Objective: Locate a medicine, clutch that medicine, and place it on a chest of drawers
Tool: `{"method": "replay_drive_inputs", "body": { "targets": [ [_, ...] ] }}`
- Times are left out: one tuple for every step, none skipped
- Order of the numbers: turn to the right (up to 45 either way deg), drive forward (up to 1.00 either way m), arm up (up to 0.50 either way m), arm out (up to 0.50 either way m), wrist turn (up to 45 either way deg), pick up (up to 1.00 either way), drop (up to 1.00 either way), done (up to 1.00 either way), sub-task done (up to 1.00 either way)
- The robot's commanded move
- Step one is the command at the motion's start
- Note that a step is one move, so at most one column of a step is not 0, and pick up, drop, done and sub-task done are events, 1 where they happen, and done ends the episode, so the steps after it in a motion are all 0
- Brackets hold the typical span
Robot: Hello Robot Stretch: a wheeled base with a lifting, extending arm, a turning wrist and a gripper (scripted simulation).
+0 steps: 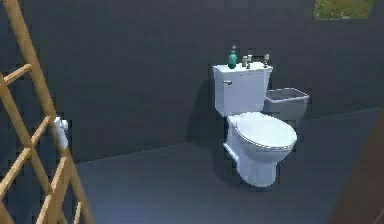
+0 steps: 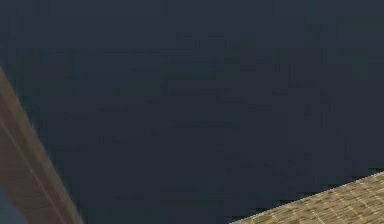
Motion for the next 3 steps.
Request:
{"method": "replay_drive_inputs", "body": {
  "targets": [
    [0.0,0.35,0.0,0.0,0.0,0.0,0.0,0.0,0.0],
    [42.0,0.0,0.0,0.0,0.0,0.0,0.0,0.0,0.0],
    [0.0,0.7,0.0,0.0,0.0,0.0,0.0,0.0,0.0]
  ]
}}
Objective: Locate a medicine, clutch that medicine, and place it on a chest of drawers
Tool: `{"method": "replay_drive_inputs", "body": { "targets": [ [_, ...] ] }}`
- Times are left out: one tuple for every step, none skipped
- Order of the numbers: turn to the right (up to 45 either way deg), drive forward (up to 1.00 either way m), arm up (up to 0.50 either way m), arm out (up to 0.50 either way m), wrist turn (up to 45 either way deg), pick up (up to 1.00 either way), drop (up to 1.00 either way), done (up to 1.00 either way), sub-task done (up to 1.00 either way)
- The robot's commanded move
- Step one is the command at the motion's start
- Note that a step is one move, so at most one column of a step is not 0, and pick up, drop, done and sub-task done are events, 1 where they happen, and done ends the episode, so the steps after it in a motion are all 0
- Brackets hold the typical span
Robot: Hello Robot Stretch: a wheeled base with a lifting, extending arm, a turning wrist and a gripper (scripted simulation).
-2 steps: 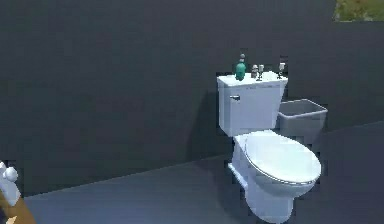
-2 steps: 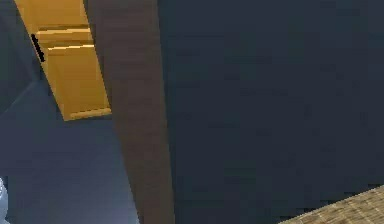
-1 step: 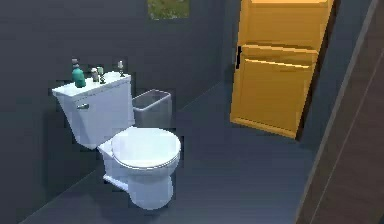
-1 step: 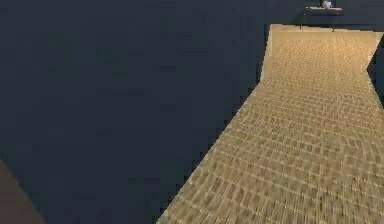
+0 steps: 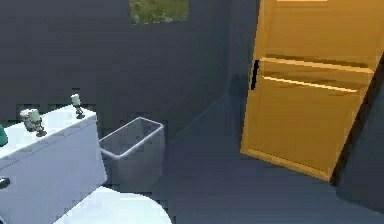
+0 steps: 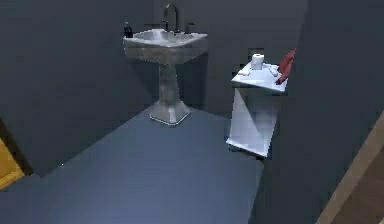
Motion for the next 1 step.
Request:
{"method": "replay_drive_inputs", "body": {
  "targets": [
    [42.0,0.0,0.0,0.0,0.0,0.0,0.0,0.0,0.0]
  ]
}}
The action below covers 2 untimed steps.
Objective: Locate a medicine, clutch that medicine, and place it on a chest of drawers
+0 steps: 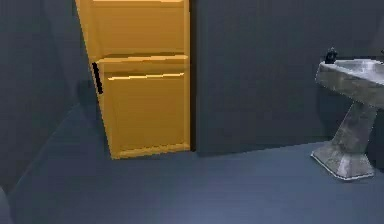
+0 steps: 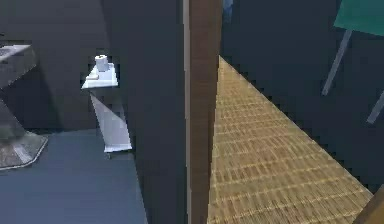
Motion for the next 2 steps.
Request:
{"method": "replay_drive_inputs", "body": {
  "targets": [
    [0.0,0.75,0.0,0.0,0.0,0.0,0.0,0.0,0.0],
    [-45.0,0.0,0.0,0.0,0.0,0.0,0.0,0.0,0.0]
  ]
}}
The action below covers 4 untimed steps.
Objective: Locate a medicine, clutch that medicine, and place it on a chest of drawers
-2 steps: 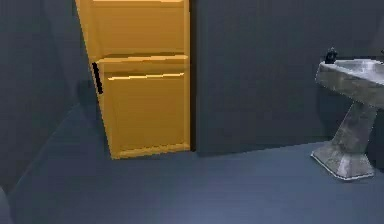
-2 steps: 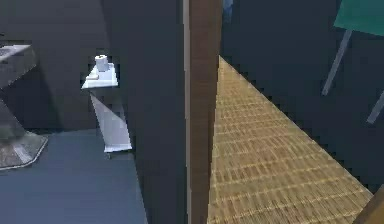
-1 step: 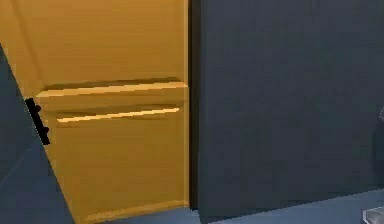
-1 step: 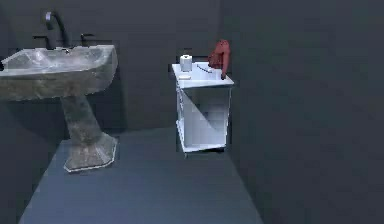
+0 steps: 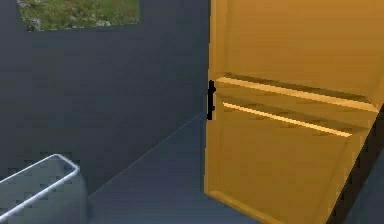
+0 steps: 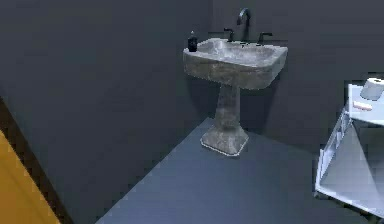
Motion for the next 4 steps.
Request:
{"method": "replay_drive_inputs", "body": {
  "targets": [
    [-18.0,0.0,0.0,0.0,0.0,0.0,0.0,0.0,0.0],
    [0.0,1.0,0.0,0.0,0.0,0.0,0.0,0.0,0.0],
    [0.0,0.5,0.0,0.0,0.0,0.0,0.0,0.0,0.0],
    [45.0,0.0,0.0,0.0,0.0,0.0,0.0,0.0,0.0]
  ]
}}
